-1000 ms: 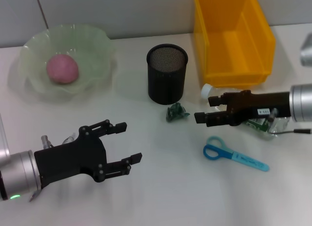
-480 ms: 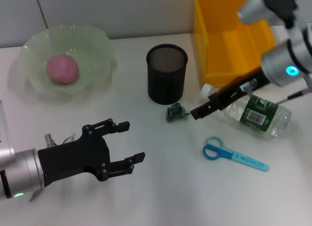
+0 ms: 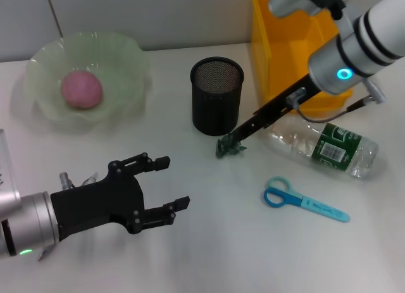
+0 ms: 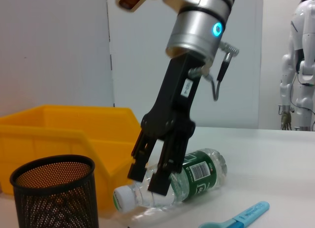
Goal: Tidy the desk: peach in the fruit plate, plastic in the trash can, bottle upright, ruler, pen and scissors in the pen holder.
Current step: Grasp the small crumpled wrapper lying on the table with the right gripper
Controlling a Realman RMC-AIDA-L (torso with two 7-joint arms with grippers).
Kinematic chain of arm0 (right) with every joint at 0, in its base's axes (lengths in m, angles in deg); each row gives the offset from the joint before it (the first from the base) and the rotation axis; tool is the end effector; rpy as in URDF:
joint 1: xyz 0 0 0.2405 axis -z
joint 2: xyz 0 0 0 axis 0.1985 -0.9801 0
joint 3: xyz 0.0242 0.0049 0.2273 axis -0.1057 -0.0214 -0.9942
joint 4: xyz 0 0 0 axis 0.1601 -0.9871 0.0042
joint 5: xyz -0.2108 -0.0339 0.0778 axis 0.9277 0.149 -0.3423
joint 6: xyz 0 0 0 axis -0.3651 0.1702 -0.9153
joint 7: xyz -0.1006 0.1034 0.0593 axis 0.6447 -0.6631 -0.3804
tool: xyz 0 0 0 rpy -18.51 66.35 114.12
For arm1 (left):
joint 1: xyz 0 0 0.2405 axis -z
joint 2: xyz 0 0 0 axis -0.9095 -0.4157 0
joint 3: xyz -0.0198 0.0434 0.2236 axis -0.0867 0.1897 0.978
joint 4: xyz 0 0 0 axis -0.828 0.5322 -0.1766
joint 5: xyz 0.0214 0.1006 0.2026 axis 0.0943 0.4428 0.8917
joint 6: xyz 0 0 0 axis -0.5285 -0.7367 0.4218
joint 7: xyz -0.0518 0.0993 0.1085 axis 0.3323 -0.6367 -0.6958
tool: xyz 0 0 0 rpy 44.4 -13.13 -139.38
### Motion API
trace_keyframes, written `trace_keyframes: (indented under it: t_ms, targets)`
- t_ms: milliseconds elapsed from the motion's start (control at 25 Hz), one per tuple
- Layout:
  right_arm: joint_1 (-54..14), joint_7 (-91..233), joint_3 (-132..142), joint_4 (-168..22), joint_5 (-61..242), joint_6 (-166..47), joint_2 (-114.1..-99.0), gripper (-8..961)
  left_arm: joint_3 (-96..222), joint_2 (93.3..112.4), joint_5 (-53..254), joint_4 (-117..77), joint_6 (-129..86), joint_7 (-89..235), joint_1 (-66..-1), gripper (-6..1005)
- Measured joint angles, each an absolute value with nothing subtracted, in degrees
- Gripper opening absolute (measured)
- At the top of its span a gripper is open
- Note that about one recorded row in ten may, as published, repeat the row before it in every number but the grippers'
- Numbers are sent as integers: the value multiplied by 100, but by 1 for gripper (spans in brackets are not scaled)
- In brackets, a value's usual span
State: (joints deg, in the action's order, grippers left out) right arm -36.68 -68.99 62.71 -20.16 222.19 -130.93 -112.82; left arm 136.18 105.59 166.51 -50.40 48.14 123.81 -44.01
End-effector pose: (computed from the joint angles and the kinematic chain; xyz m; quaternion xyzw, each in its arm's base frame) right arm 0.1495 0.4122 -0.0073 -0.9085 0.3736 -0.0832 0.1678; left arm -0.2394 0.2990 -0.0605 -0.9507 -0.0569 -0.2653 0.1499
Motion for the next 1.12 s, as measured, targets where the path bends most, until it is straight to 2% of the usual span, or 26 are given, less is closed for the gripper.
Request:
trace_keyframes:
  t_ms: [480, 1120]
  targets:
    - [-4187, -6879, 6499, -3356, 22207, -12074, -11301, 817, 13639, 10562, 16707, -5040, 4819, 12380, -4363, 783]
    - [-4560, -6863, 6691, -4161, 22192, -11562, -11337, 814, 13650, 10561, 16712, -5040, 4809, 12372, -4337, 783]
